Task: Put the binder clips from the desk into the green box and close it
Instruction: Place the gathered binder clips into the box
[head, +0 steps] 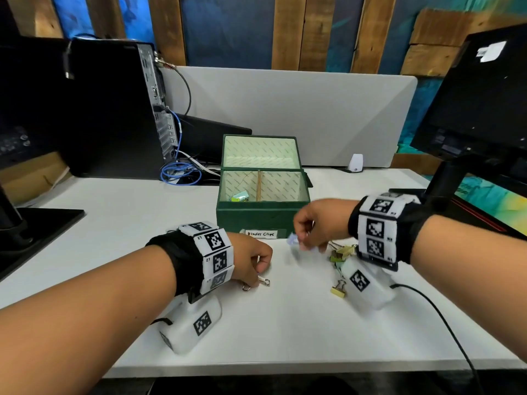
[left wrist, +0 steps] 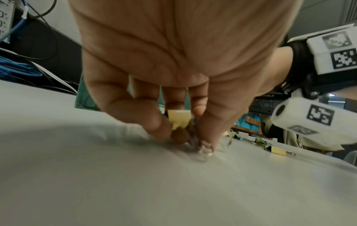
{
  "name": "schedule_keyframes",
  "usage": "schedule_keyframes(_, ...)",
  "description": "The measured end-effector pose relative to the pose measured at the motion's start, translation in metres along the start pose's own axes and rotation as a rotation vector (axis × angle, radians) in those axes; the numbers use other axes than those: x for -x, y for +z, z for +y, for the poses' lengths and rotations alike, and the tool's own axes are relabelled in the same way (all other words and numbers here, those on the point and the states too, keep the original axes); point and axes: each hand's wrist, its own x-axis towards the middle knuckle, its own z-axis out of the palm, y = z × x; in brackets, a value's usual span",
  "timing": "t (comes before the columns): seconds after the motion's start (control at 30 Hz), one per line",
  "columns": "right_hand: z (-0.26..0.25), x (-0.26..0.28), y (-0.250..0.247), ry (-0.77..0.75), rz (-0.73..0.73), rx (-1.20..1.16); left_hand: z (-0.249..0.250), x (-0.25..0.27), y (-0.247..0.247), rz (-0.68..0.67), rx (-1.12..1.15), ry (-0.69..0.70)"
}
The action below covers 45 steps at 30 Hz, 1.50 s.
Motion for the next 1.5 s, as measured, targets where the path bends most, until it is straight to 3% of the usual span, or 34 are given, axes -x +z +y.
schedule_keyframes(0.17, -0.009, -0.016, -0.044, 0.012, 0.399, -0.173, -0.007, 0.002, -0.008, 0.145, 0.065, 0.002)
schedule_keyframes(0.23, -0.011, -0.027, -0.054, 0.032, 0.478, -0.227, -0.012, 0.002, -0.018, 0.211, 0.142, -0.014)
schedule_keyframes(0.37, -0.010, -0.038, -0.058, 0.050, 0.428, -0.098, -0.016, -0.001, -0.043, 0.350, 0.266, -0.059)
schedule_keyframes(0.5, 0.001, -0.029, -0.051, -0.043, 0.424, -0.199, -0.009, -0.009, -0.062, 0.475, 0.458, -0.091)
schedule_keyframes(0.77, 0.042, 0.018, -0.045, -0.009, 0.424, -0.235, 0.017, -0.054, -0.090, 0.655, 0.574, -0.057)
schedule_keyframes(0.9, 0.071, 0.039, -0.032, 0.083, 0.217, -0.146, 0.023, -0.064, -0.082, 0.597, 0.501, -0.062)
schedule_keyframes(1.03, 0.099, 0.044, -0.014, 0.208, -0.023, 0.062, 0.050, -0.049, -0.070, 0.605, 0.236, 0.079)
schedule_keyframes(1.13, 0.108, 0.041, -0.004, 0.216, -0.057, 0.143, 0.082, -0.035, -0.052, 0.348, -0.005, 0.304)
schedule_keyframes(1.23, 0.108, 0.038, 0.003, 0.188, -0.059, 0.154, 0.108, -0.033, -0.034, 0.058, -0.090, 0.417)
schedule_keyframes(1.5, 0.104, 0.033, 0.012, 0.199, -0.071, 0.166, 0.131, -0.048, -0.014, -0.122, -0.308, 0.431)
